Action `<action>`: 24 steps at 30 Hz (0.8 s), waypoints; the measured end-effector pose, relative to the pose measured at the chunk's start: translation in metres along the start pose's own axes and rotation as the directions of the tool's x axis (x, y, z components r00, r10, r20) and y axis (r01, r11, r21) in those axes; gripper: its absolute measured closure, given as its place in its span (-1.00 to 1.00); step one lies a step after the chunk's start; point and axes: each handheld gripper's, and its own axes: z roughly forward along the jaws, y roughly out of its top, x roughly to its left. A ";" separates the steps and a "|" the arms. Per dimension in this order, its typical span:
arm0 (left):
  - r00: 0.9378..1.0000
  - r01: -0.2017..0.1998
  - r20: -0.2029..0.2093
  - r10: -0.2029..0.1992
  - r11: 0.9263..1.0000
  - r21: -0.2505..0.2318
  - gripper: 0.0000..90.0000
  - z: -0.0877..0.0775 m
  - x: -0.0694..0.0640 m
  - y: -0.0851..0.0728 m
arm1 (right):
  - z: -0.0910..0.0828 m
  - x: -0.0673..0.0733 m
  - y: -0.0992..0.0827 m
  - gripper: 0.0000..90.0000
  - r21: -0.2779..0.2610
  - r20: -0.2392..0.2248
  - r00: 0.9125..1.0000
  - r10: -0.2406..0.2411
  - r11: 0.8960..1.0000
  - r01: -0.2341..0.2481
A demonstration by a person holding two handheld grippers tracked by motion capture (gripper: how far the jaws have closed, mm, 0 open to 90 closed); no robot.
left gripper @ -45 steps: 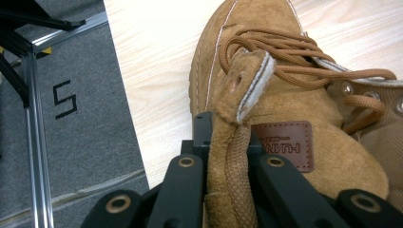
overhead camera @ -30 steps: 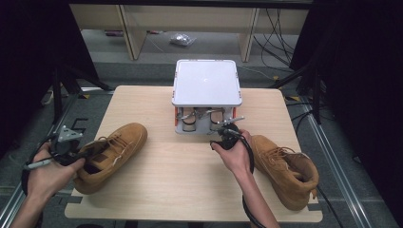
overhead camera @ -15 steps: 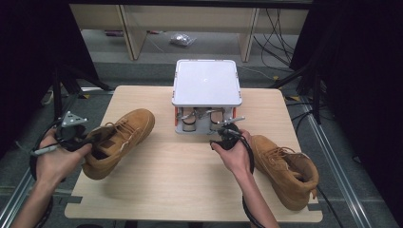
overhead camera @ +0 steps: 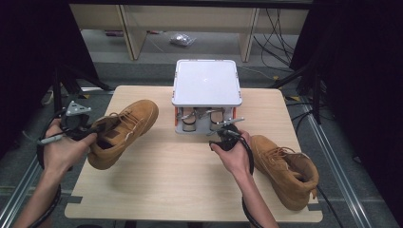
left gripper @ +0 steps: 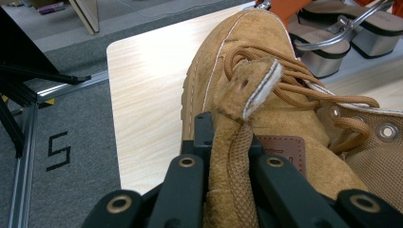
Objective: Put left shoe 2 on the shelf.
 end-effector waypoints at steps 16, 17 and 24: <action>1.000 0.017 -0.008 -0.017 0.999 -0.027 0.86 0.005 0.003 0.018 | 0.000 -0.001 -0.001 0.08 -0.006 -0.003 1.000 0.002 1.000 -0.002; 1.000 0.013 -0.009 -0.013 1.000 -0.025 0.86 0.005 0.003 0.019 | 0.000 -0.001 -0.001 0.08 -0.006 -0.004 1.000 0.002 1.000 -0.002; 1.000 0.012 -0.024 -0.013 0.999 -0.035 0.86 0.009 0.003 0.027 | 0.000 0.000 -0.001 0.08 -0.007 -0.008 1.000 0.000 1.000 0.000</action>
